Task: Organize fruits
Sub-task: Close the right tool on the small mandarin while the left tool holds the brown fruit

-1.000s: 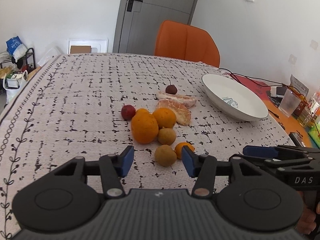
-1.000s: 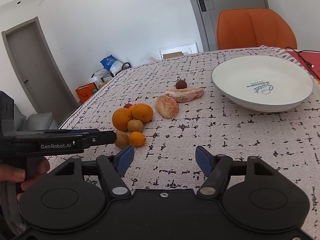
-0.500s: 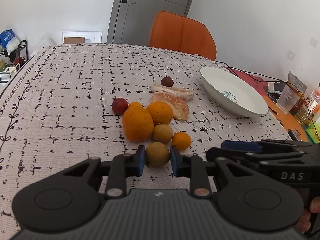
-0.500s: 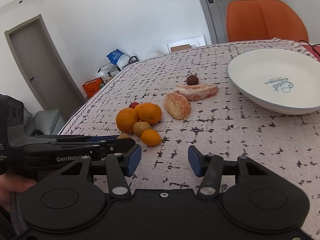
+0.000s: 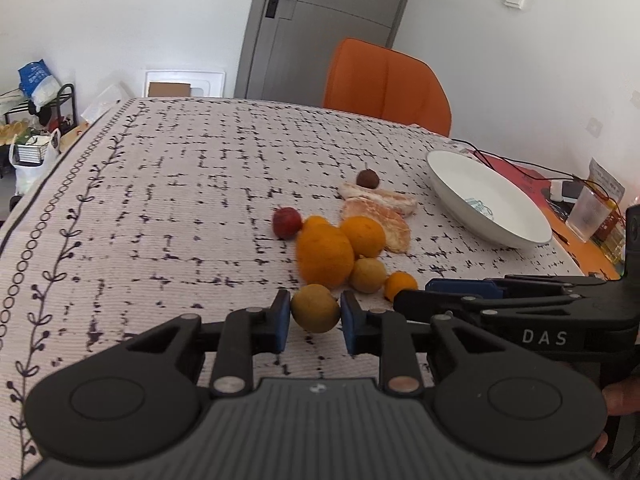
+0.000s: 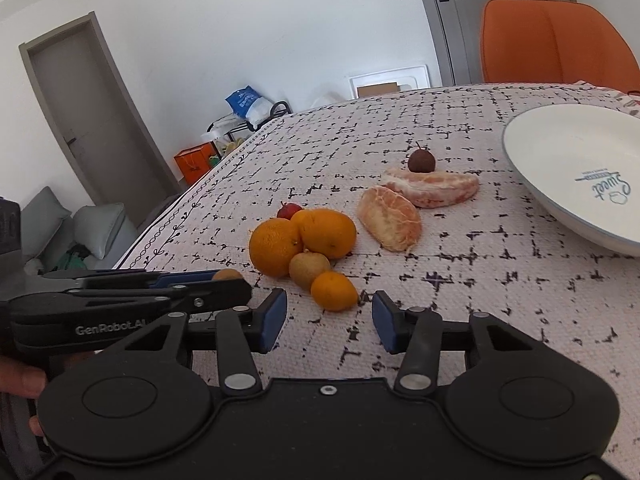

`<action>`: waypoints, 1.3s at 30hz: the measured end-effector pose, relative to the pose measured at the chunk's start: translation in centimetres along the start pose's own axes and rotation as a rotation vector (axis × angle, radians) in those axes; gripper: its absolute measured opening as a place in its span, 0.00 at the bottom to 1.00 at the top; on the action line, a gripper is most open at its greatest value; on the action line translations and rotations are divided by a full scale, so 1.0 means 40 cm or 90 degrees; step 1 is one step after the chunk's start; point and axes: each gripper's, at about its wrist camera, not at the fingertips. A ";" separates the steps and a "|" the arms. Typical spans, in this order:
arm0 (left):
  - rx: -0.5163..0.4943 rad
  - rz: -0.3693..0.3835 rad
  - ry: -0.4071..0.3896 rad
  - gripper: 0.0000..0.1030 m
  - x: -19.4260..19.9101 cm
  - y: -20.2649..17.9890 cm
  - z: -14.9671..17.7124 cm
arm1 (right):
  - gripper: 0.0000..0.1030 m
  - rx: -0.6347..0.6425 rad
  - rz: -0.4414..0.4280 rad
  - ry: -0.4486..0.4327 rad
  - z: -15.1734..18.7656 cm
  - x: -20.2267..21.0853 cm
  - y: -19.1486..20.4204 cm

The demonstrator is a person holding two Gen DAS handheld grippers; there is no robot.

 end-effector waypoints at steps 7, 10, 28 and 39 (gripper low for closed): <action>0.005 -0.010 -0.006 0.24 0.014 0.014 -0.007 | 0.24 0.014 0.009 0.000 -0.005 -0.023 0.005; 0.004 -0.006 -0.013 0.24 0.025 0.004 -0.017 | 0.23 -0.014 -0.011 -0.002 -0.007 -0.004 -0.006; -0.050 0.019 -0.030 0.24 0.002 -0.105 -0.063 | 0.24 -0.042 0.020 -0.074 -0.003 0.126 -0.079; -0.097 0.034 -0.037 0.24 -0.030 -0.176 -0.108 | 0.24 -0.070 0.047 -0.111 -0.004 0.181 -0.139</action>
Point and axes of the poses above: each gripper's, at about its wrist camera, not at the fingertips, and x roughly against the way its jaws point, y to its left, z to its underside, and after that the axes turned 5 degrees about -x, right-handed
